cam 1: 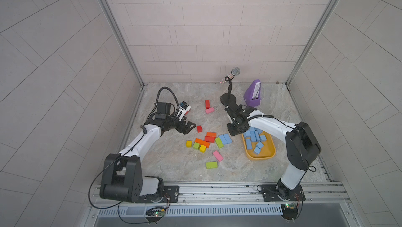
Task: Pick out the blue building blocks
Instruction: Pick up the building block from the center of the board.
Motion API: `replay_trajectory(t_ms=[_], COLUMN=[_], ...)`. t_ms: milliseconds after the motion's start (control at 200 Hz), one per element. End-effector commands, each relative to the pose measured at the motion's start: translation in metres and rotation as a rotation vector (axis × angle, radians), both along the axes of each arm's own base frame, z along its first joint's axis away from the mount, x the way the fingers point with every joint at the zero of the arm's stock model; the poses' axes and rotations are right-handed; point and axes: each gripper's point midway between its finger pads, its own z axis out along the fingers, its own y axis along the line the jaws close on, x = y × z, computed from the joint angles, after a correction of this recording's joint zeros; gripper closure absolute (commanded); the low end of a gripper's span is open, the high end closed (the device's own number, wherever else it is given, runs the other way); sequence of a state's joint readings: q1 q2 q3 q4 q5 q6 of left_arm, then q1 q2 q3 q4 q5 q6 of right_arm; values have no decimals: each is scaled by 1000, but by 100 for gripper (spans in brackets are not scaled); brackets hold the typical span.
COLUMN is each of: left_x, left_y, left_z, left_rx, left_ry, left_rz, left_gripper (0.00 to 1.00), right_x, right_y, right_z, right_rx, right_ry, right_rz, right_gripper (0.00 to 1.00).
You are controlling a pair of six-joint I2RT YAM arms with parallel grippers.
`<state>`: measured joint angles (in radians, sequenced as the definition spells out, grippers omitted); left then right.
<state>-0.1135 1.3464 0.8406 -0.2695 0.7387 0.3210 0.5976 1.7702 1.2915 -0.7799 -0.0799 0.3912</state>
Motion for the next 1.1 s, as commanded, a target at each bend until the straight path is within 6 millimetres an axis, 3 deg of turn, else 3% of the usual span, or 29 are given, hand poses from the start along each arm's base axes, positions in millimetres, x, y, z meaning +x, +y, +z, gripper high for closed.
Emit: replay_trajectory(t_ms=[0,265,670,881,1096], left_x=[0,1,0,1,1], left_y=[0,1,-1,0,0], left_z=[-4,-7,-6,-7,-6], left_rx=[-4,5,-2,0,-1], left_ry=[3,11,14,17,15], left_rz=[-2,-1,-5,-4,-4], left_gripper=[8,9,9,9,9], right_x=[0,-2,-5,-12,-16], right_y=[13,20,11,24,6], right_z=[-2,-26,-47,-53,-59], right_rx=[17,6,-40,39,-34], right_ry=[12,69,106,135,149], right_rz=[41,53,38,37,18], right_gripper=[54,54,54,54,54])
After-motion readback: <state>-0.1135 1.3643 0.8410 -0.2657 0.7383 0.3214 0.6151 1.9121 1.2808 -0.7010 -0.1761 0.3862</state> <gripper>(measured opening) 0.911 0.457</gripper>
